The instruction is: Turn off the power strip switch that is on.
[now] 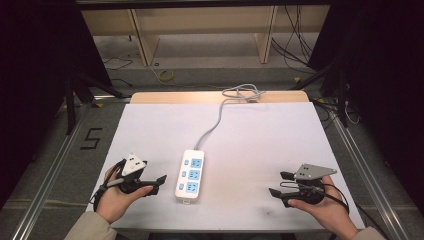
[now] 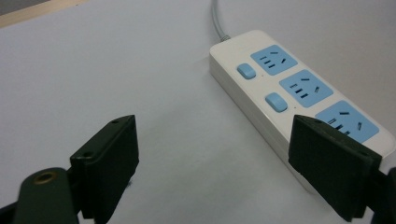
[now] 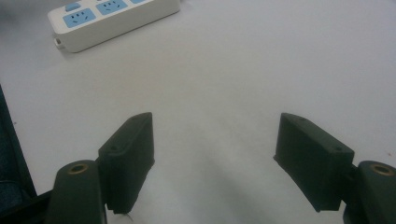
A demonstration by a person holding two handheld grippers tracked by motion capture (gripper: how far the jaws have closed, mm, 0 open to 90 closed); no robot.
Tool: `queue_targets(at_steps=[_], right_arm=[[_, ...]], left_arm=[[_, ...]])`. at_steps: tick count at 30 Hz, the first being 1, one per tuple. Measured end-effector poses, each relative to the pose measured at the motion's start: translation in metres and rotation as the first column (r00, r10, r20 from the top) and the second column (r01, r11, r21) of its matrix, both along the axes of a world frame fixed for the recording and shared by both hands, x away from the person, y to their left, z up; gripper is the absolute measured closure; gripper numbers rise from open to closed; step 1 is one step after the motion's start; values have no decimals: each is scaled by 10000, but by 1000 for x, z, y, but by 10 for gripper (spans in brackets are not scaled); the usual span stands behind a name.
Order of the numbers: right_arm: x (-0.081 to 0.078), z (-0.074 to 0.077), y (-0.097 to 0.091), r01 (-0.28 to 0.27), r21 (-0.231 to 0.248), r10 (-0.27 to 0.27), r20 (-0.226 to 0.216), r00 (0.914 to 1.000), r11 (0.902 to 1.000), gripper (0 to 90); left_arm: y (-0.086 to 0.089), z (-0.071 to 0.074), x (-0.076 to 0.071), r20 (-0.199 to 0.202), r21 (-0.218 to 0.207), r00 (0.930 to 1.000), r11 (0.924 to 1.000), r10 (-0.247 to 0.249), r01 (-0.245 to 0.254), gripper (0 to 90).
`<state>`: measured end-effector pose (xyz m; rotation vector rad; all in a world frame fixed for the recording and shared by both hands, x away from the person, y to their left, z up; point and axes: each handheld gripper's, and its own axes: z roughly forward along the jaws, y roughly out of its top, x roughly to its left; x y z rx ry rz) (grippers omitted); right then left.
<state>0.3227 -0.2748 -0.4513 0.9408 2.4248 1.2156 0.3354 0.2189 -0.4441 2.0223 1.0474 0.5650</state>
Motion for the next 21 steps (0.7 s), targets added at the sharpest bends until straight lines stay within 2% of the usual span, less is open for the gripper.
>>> queue_targets(at_steps=[2,6,10,21], right_arm=[[0,0,0,12,19,-12,-25,10000,10000,284],[0,0,0,-11,-24,11,-11,10000,10000,283],[1,-1,0,-18,-28,18,-24,10000,10000,280],[1,0,0,-63,-10,63,15,10000,10000,274]], left_arm=[[2,-1,-1,27,175,10000,9998,69,-69,158],[6,-3,-4,-35,203,9999,9997,168,-167,158],[7,-5,-6,-103,496,9996,9984,279,-273,159],[6,-6,-4,-82,405,9995,9987,308,-304,159]])
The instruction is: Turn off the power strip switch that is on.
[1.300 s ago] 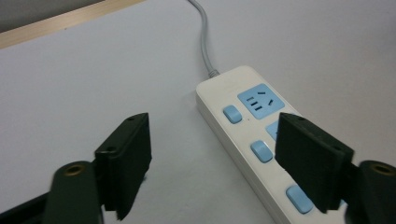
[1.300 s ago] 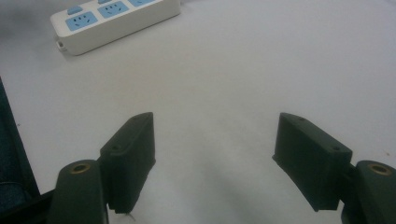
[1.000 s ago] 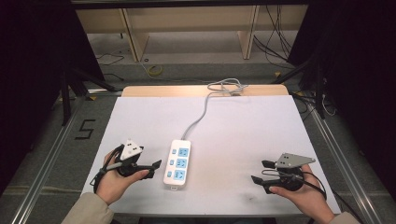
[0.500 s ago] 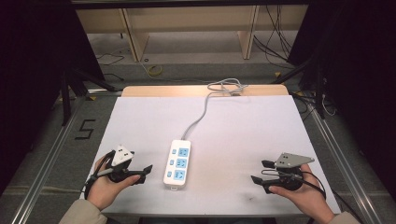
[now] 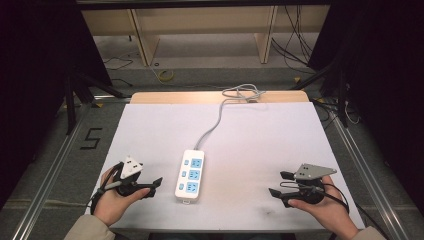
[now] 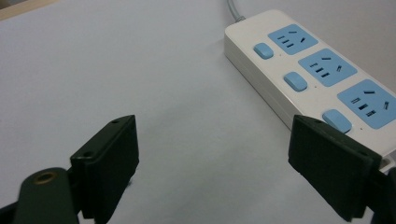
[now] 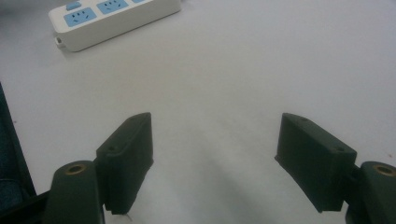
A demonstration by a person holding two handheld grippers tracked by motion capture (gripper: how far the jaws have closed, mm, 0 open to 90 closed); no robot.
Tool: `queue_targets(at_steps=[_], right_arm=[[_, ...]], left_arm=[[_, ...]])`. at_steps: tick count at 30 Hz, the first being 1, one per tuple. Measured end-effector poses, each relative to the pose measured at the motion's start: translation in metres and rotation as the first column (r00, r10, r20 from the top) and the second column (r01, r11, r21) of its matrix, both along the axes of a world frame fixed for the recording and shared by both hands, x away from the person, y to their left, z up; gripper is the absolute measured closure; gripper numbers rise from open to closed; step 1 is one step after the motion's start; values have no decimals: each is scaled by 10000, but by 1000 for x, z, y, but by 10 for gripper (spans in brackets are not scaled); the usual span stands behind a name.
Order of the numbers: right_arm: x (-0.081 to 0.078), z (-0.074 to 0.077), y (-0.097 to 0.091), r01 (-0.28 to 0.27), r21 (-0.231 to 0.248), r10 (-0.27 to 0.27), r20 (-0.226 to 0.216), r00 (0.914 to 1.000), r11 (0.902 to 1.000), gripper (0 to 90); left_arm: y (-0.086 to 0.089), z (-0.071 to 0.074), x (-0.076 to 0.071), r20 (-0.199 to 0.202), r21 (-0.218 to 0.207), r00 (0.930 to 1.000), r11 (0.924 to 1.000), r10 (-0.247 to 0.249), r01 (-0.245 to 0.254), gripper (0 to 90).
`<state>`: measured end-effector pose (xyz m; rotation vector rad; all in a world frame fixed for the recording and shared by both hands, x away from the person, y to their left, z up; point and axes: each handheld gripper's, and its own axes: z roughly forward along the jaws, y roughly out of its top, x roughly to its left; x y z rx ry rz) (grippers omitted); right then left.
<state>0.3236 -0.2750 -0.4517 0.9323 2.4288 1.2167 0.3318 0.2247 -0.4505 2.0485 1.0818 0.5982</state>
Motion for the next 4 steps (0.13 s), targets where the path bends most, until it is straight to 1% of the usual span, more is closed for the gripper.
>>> queue_targets(at_steps=[4], right_arm=[[0,0,0,8,3,-8,-3,10000,10000,273]], left_arm=[[-1,0,0,-18,3,10000,10000,-16,16,159]])
